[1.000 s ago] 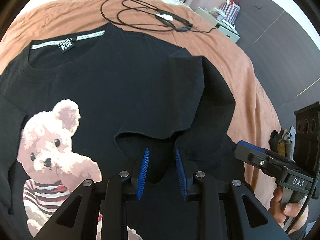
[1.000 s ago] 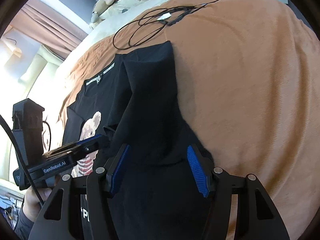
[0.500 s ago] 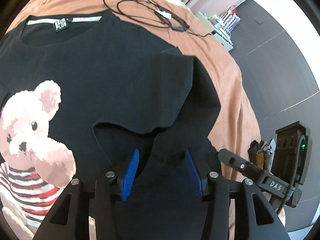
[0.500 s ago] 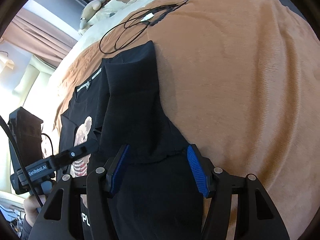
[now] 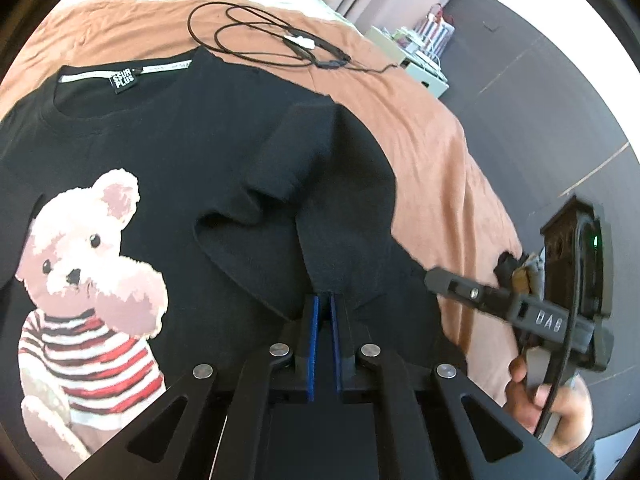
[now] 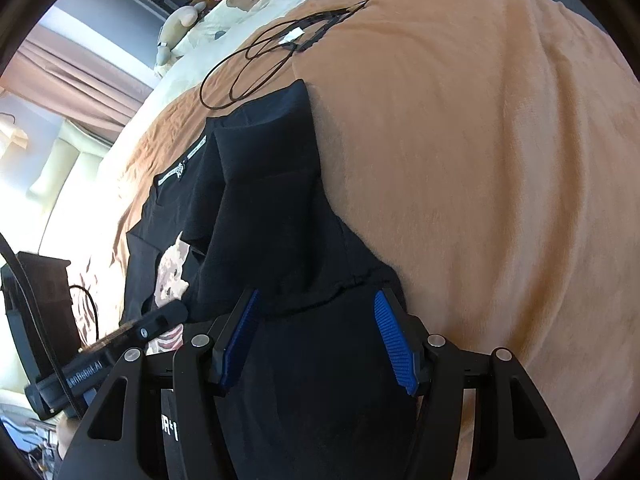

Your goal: Fold small clothes

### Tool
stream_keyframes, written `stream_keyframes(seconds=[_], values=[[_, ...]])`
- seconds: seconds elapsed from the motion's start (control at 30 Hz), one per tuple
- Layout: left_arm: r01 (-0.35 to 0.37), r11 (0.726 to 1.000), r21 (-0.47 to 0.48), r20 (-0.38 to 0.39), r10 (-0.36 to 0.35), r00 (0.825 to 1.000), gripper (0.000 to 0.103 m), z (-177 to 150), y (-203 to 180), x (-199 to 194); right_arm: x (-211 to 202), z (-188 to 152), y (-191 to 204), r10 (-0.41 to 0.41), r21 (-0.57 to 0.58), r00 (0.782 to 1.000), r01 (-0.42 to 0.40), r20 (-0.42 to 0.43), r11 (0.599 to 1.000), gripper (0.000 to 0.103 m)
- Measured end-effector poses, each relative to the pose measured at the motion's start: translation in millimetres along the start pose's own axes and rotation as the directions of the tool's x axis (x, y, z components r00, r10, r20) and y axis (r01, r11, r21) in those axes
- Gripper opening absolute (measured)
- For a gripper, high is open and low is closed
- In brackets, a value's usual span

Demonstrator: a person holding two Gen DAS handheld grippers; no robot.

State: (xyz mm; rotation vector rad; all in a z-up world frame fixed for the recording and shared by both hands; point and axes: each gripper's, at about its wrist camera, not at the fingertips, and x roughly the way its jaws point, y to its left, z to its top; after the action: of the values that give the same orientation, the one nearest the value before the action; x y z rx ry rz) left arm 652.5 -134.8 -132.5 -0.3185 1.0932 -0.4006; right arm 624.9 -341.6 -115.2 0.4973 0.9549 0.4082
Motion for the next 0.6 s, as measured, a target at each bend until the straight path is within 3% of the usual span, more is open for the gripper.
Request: stream_keyframes(seconds=[0.23,0.47,0.53,0.6], values=[[-0.010,0.999,0.043,-0.070,0.013,0.997,0.006,-16.4,2.3,0.3,-3.6,-5.5,0.2,0.017,0.012,1.000,-0.017,0.009,1.000,0.057],[-0.060,0.997,-0.039,-0.014,0.059,0.998,0.009,1.4,29.6,-23.9,-0.2,-10.4,2.7,0.036,-0.002,0.999,-0.036,0.003,0.999,0.057],[-0.074,0.996,-0.056,-0.005,0.073,0.997,0.016,7.6,36.6,-26.4,1.7,-9.6,2.6,0.043,-0.004,0.999,-0.043,-0.001,0.999,0.057],[-0.083,0.994,-0.073,0.013,0.084,0.996,0.032,14.3,42.6,-28.6,3.4,-8.6,2.2,0.045,-0.005,0.999,-0.045,-0.002,0.999,0.057]])
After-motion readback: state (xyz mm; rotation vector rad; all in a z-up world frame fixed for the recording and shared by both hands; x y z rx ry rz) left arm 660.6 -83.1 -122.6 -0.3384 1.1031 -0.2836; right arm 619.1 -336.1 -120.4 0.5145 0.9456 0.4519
